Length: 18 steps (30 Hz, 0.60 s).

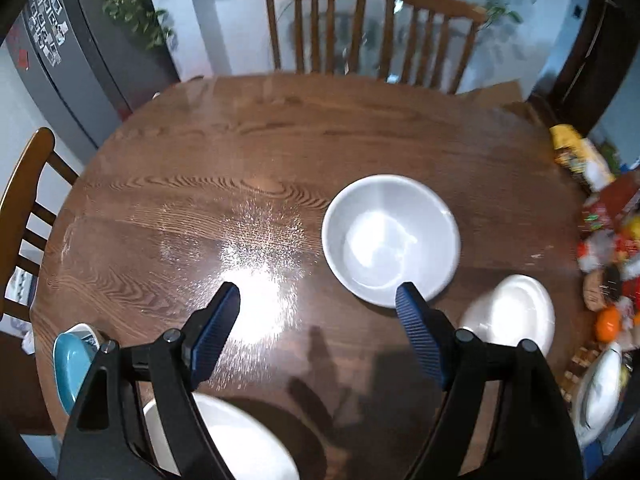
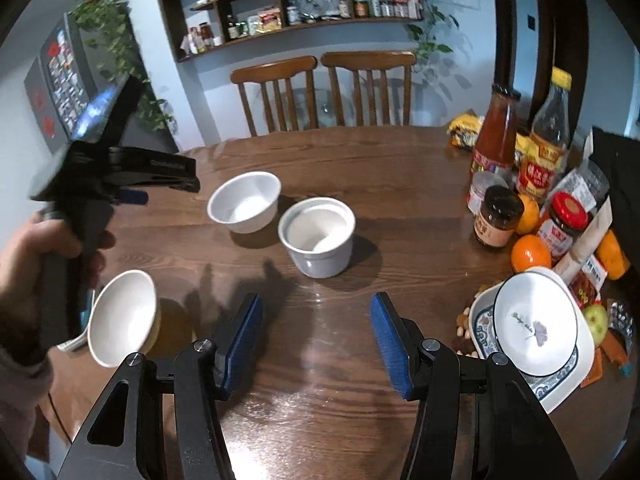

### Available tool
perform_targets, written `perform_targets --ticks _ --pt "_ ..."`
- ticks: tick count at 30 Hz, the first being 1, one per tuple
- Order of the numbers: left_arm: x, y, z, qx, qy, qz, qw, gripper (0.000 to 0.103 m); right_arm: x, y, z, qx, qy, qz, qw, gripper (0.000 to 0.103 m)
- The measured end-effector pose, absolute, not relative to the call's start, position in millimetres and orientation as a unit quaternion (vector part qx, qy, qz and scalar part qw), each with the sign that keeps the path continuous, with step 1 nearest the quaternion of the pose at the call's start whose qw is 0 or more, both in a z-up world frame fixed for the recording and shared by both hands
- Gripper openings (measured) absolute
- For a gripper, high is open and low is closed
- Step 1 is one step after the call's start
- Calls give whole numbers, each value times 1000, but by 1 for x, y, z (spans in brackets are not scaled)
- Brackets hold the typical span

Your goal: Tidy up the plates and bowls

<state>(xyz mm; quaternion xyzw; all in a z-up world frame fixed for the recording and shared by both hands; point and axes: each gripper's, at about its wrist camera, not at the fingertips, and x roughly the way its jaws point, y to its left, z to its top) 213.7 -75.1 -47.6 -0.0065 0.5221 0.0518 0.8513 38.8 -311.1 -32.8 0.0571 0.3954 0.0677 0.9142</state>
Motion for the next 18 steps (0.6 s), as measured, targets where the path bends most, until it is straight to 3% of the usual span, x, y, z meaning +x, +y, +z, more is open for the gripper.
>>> perform_targets --ticks 3,6,11,13,18 --pt "231 -76 -72 -15 545 58 836 79 48 -318 -42 69 405 64 909 57" --pt "243 -74 -89 -29 561 61 825 72 56 -322 -48 75 412 62 906 57" --pt "255 -74 -107 -34 583 52 810 39 68 -322 -54 79 419 61 902 57" --pt "257 -74 -113 -40 593 44 803 17 71 -321 -55 79 421 61 902 57" --pt "256 -80 -115 -11 595 33 803 17 74 -318 -58 79 426 62 899 57"
